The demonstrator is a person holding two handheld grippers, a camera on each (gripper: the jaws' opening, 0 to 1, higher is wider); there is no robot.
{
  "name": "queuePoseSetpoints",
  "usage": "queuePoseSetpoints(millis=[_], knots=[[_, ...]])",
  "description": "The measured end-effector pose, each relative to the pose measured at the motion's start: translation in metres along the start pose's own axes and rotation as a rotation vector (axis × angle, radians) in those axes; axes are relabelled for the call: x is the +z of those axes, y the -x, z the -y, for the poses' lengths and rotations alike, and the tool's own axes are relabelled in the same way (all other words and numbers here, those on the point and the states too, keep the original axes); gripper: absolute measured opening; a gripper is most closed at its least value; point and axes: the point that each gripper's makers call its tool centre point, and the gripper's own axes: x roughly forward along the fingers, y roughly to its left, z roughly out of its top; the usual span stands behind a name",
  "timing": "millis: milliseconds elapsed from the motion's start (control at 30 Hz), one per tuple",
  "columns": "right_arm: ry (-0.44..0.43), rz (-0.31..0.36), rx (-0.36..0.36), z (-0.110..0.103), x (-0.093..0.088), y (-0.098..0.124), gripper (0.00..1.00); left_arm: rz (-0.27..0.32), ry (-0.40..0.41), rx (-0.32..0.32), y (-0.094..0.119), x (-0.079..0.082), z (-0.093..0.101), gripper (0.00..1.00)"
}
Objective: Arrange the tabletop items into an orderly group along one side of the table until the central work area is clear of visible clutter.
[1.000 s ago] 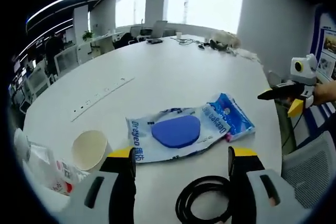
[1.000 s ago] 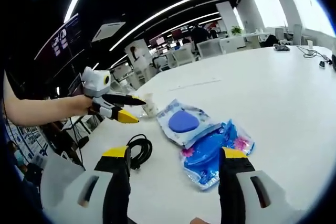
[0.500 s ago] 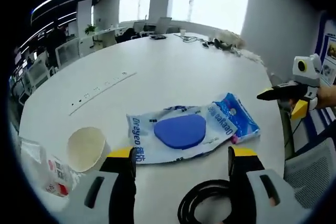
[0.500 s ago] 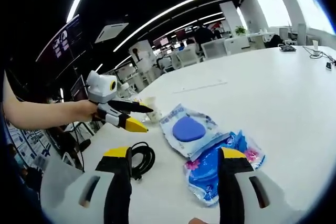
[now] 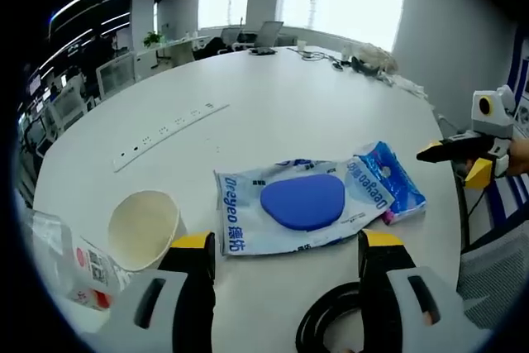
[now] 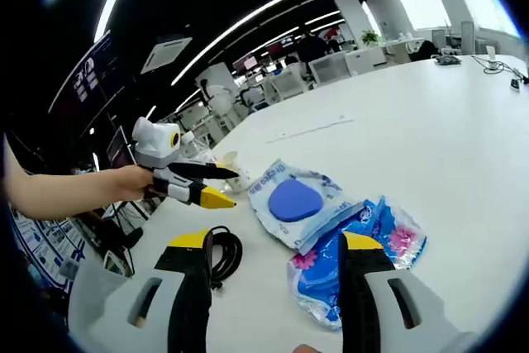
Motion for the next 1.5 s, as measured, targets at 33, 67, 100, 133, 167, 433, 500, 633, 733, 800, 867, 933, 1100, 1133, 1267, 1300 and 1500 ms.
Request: queuePoseSetpoints(millis=[33, 67, 100, 133, 167, 433, 500, 633, 733, 800, 867, 933, 1100, 1133, 1267, 1300, 1500], knots=[[-0.001, 0.001, -0.001, 0.0, 0.0, -0.001, 0.58, -0.003, 0.001, 0.0, -0.001, 0.0, 0.0, 0.67], [-0.004, 0.001, -0.001, 0.0, 0.001, -0.002, 0.58, -0.005, 0.001, 0.002, -0.002, 0.0, -0.001, 0.66], [-0.01, 0.0, 0.0, 0.0, 0.001, -0.004, 0.58, -0.012, -0.001, 0.011, -0.003, -0.001, -0.002, 0.66], [-0.014, -0.003, 0.001, 0.0, 0.001, -0.006, 0.58, -0.016, -0.005, 0.013, -0.004, -0.001, -0.004, 0.65], [-0.016, -0.007, 0.001, 0.0, 0.0, -0.008, 0.58, -0.017, -0.007, 0.013, -0.005, -0.002, -0.005, 0.66], [-0.032, -0.017, 0.007, -0.001, -0.001, -0.015, 0.58, -0.015, 0.017, 0.022, -0.008, -0.002, -0.011, 0.66], [-0.034, -0.022, 0.005, -0.001, -0.002, -0.017, 0.58, -0.017, 0.017, 0.023, -0.009, -0.002, -0.012, 0.65], [-0.043, -0.033, 0.001, 0.001, -0.003, -0.022, 0.57, -0.028, 0.025, 0.028, -0.012, -0.005, -0.016, 0.66], [-0.05, -0.042, -0.002, 0.001, -0.004, -0.026, 0.57, -0.012, 0.057, 0.032, -0.014, -0.004, -0.017, 0.66], [-0.056, -0.054, -0.008, 0.002, -0.005, -0.029, 0.56, -0.008, 0.073, 0.029, -0.015, -0.005, -0.017, 0.66], [-0.058, -0.058, -0.01, 0.002, -0.006, -0.032, 0.56, -0.014, 0.071, 0.028, -0.016, -0.007, -0.016, 0.65], [-0.06, -0.062, -0.01, 0.001, -0.006, -0.034, 0.56, -0.019, 0.067, 0.027, -0.017, -0.008, -0.017, 0.65], [-0.07, -0.089, -0.037, 0.008, -0.013, -0.042, 0.55, -0.021, 0.091, 0.02, -0.018, -0.008, -0.02, 0.65], [-0.086, -0.096, -0.044, 0.01, -0.015, -0.044, 0.55, -0.016, 0.094, 0.021, -0.018, -0.007, -0.02, 0.65], [-0.126, -0.09, -0.057, 0.014, -0.015, -0.049, 0.54, -0.007, 0.105, 0.019, -0.021, -0.004, -0.019, 0.65], [-0.128, -0.093, -0.058, 0.015, -0.016, -0.05, 0.54, -0.01, 0.107, 0.019, -0.022, -0.004, -0.019, 0.65], [-0.139, -0.098, -0.096, 0.025, -0.019, -0.053, 0.52, -0.004, 0.143, 0.039, -0.028, -0.005, -0.019, 0.65]])
